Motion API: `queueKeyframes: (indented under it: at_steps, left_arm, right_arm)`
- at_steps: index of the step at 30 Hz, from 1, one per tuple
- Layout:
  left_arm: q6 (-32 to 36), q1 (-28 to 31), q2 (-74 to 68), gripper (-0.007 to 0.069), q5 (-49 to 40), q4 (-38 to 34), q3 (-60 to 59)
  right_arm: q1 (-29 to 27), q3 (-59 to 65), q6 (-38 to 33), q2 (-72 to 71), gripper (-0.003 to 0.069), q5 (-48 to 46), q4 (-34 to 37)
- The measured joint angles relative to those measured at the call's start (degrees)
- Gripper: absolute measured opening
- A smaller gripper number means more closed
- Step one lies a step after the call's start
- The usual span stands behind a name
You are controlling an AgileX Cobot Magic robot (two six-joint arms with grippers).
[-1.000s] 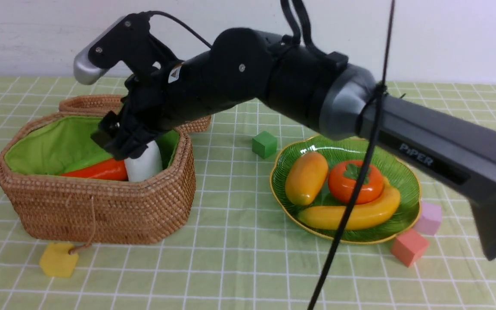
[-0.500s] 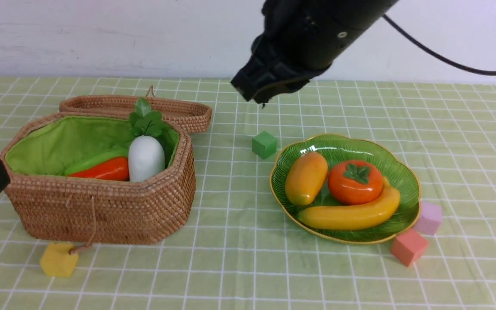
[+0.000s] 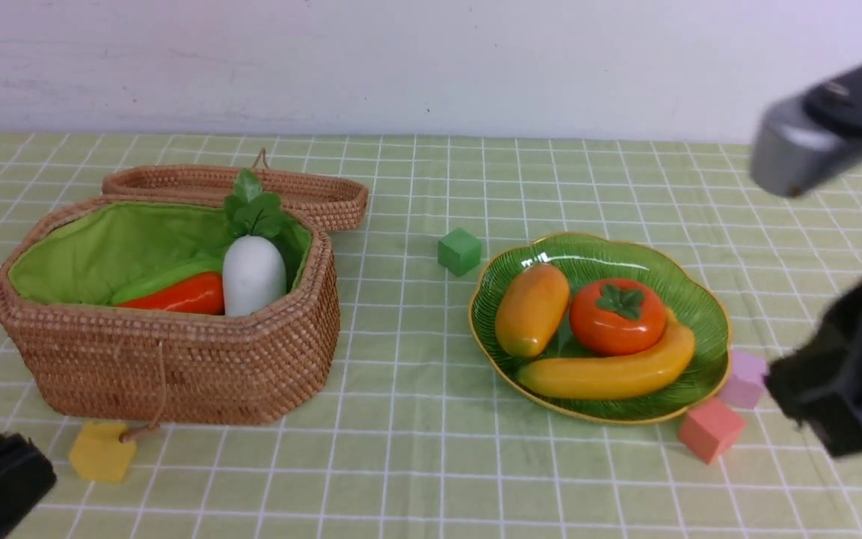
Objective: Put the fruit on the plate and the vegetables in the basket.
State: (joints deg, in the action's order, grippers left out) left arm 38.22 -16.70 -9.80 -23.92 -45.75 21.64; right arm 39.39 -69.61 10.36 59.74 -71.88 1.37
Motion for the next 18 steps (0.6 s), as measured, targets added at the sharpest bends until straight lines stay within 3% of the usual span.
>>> queueKeyframes:
  at_steps: [8,18]
  left_arm:
    - [-1.7,0.0,-0.06,-0.0013,6.22,0.21,-8.27]
    - [-1.76,0.0,-0.06,-0.0013,6.27,0.21,-10.08]
  right_arm:
    - [0.0,12.89,2.08,-17.81,0.0,0.21,-1.37]
    - [0.0,13.98,2.08,-27.56,0.0008,-0.75,-1.76]
